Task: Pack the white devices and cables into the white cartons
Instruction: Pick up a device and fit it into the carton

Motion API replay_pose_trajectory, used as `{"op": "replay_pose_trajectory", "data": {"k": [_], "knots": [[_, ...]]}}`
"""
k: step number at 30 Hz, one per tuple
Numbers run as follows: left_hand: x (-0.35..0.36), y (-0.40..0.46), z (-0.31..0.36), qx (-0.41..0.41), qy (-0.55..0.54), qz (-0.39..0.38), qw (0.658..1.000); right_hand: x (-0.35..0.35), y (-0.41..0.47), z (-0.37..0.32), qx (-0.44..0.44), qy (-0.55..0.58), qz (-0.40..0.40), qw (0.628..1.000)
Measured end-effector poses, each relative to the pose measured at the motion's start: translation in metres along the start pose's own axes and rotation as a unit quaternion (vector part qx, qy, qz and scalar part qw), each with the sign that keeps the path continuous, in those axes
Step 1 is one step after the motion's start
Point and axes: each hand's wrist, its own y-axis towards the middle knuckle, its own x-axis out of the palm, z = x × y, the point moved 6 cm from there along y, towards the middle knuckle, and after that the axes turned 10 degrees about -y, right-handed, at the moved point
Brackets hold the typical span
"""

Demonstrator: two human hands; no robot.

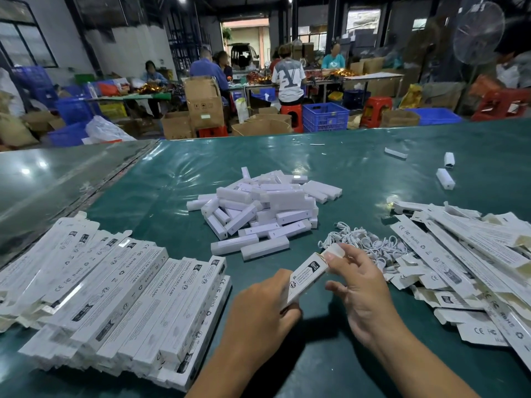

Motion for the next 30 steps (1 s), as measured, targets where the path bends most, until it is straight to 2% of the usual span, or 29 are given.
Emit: {"op": "replay_pose_trajectory", "data": {"k": [2, 3, 6, 9, 19, 30], "knots": [[0.000, -0.001, -0.001, 0.004, 0.008, -0.001, 1.000, 0.008, -0.001, 0.003, 0.038, 0.009, -0.071, 0.997], [0.001, -0.001, -0.001, 0.004, 0.016, -0.002, 1.000, 0.009, -0.003, 0.003, 0.035, -0.012, -0.081, 0.996], [0.002, -0.002, -0.004, -0.006, 0.037, -0.002, 0.999, 0.014, -0.007, -0.004, -0.036, -0.113, -0.078, 0.990], [0.001, -0.002, -0.008, -0.015, 0.041, 0.007, 0.999, 0.021, -0.013, -0.007, -0.075, -0.154, -0.107, 0.979], [0.003, -0.003, -0.007, -0.010, 0.045, -0.005, 0.999, 0.008, -0.004, -0.006, -0.094, -0.202, -0.044, 0.974], [0.002, -0.003, -0.010, -0.003, 0.040, -0.005, 0.999, 0.011, -0.007, -0.014, -0.104, -0.193, -0.063, 0.974]]}}
